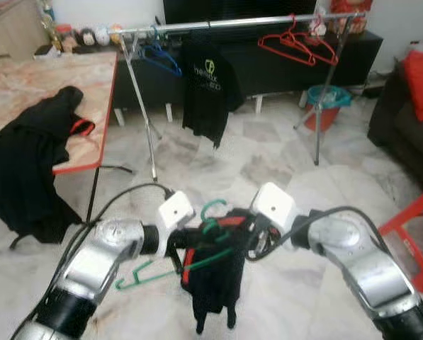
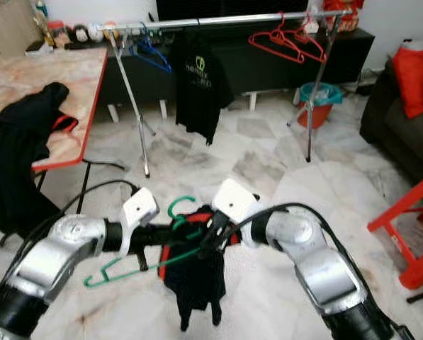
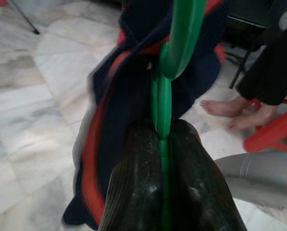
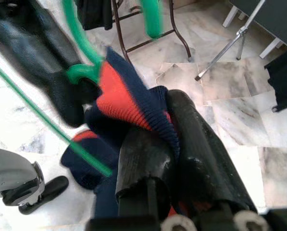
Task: Hang hanger
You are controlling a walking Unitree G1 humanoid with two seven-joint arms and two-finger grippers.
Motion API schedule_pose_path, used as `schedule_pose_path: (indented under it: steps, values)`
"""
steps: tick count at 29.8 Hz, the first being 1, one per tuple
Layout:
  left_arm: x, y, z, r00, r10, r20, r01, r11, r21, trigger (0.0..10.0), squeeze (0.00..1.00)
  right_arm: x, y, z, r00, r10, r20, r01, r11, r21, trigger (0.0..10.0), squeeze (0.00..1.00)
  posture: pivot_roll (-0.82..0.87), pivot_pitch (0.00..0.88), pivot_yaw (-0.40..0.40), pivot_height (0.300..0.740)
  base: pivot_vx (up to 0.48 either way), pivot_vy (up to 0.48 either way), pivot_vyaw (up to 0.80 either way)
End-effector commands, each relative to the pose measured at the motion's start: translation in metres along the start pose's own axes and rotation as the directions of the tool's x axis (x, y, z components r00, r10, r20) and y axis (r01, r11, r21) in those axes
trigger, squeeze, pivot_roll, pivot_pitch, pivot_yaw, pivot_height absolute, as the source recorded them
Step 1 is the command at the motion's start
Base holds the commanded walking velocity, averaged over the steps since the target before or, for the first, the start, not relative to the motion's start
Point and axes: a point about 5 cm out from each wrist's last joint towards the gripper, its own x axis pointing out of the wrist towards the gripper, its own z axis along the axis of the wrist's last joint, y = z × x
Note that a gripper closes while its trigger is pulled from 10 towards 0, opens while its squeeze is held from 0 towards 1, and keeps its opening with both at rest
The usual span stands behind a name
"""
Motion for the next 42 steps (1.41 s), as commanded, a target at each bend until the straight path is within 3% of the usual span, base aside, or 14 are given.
schedule_pose_path:
  steps: [1, 4, 7, 8, 9, 12, 14, 15, 17, 26, 27, 29, 42]
  values:
    - [0.0, 0.016, 0.003, 0.992, 0.122, -0.027, -0.121, 0.992, 0.035, 10.0, 0.0, 0.0, -0.001, 0.003, 1.0, 0.003, 0.01, -0.003, 1.0, -0.016, 10.0, 0.0, 0.03, 0.021, 0.01, 0.74, 0.0, 0.0, 0.0]
    - [0.002, -0.008, 0.006, 0.996, -0.084, 0.017, 0.083, 0.995, 0.051, 10.0, 0.0, 0.002, 0.0, 0.004, 1.0, 0.007, 0.014, -0.006, 1.0, -0.017, 10.0, 0.0, 0.02, 0.019, 0.013, 0.74, 0.0, 0.0, 0.0]
    - [0.004, -0.003, 0.015, 0.995, -0.013, 0.095, 0.009, 0.999, 0.044, 10.0, 0.0, 0.002, 0.001, 0.005, 1.0, 0.006, 0.017, -0.006, 1.0, -0.017, 10.0, 0.0, 0.02, 0.019, 0.013, 0.74, 0.0, 0.0, 0.0]
    - [0.007, 0.016, 0.016, 0.983, 0.153, 0.097, -0.152, 0.988, -0.015, 10.0, 0.0, 0.002, 0.001, 0.005, 1.0, 0.008, 0.017, -0.008, 1.0, -0.017, 10.0, 0.0, 0.03, 0.018, 0.011, 0.74, 0.0, 0.0, 0.0]
    - [0.008, 0.023, 0.015, 0.976, 0.202, 0.087, -0.198, 0.979, -0.055, 10.0, 0.0, 0.002, 0.001, 0.004, 1.0, 0.013, 0.016, -0.012, 1.0, -0.019, 10.0, 0.0, 0.02, 0.017, 0.011, 0.74, 0.0, 0.0, 0.0]
    - [0.011, 0.003, 0.019, 0.99, 0.028, 0.139, -0.024, 0.999, -0.031, 10.0, 0.0, 0.002, 0.003, 0.005, 1.0, 0.02, 0.018, -0.02, 1.0, -0.022, 10.0, 0.0, 0.02, 0.015, 0.013, 0.74, 0.0, 0.0, 0.0]
    - [0.012, 0.003, 0.021, 0.986, 0.054, 0.155, -0.054, 0.999, -0.007, 10.0, 0.0, 0.002, 0.003, 0.006, 0.999, 0.026, 0.02, -0.026, 0.999, -0.028, 10.0, 0.0, 0.02, 0.016, 0.014, 0.74, 0.0, 0.0, 0.0]
    - [0.013, 0.011, 0.022, 0.977, 0.132, 0.168, -0.127, 0.991, -0.042, 10.0, 0.0, 0.001, 0.003, 0.005, 0.999, 0.029, 0.018, -0.028, 0.999, -0.033, 10.0, 0.0, 0.02, 0.019, 0.013, 0.74, 0.0, 0.0, 0.0]
    - [0.015, 0.017, 0.022, 0.967, 0.186, 0.172, -0.174, 0.981, -0.084, 10.0, 0.0, 0.001, 0.003, 0.003, 1.0, 0.028, 0.006, -0.028, 0.999, -0.046, 10.0, 0.0, 0.02, 0.021, 0.013, 0.74, 0.0, 0.0, 0.0]
    - [0.02, 0.014, 0.024, 0.966, 0.178, 0.189, -0.163, 0.982, -0.093, 10.0, 0.0, 0.0, 0.005, -0.001, 0.999, 0.036, -0.019, -0.037, 0.997, -0.061, 10.0, 0.0, 0.02, 0.024, 0.014, 0.74, 0.0, 0.0, 0.0]
    - [0.021, 0.013, 0.024, 0.965, 0.178, 0.19, -0.163, 0.982, -0.094, 10.0, 0.0, 0.0, 0.006, -0.001, 0.999, 0.046, -0.02, -0.047, 0.997, -0.063, 10.0, 0.43, 0.02, 0.025, 0.013, 0.74, 0.0, 0.0, 0.0]
    - [0.022, 0.013, 0.024, 0.964, 0.183, 0.194, -0.166, 0.981, -0.099, 10.0, 0.0, -0.001, 0.006, -0.002, 0.999, 0.05, -0.021, -0.052, 0.997, -0.065, 10.0, 1.0, 0.02, 0.025, 0.014, 0.74, 0.0, 0.0, 0.0]
    - [0.021, 0.023, 0.028, 0.94, 0.267, 0.214, -0.245, 0.962, -0.122, 10.0, 0.0, -0.006, 0.014, -0.008, 0.993, 0.104, -0.062, -0.109, 0.99, -0.084, 10.0, 1.0, 0.01, 0.029, 0.012, 0.74, 0.0, 0.0, 0.0]
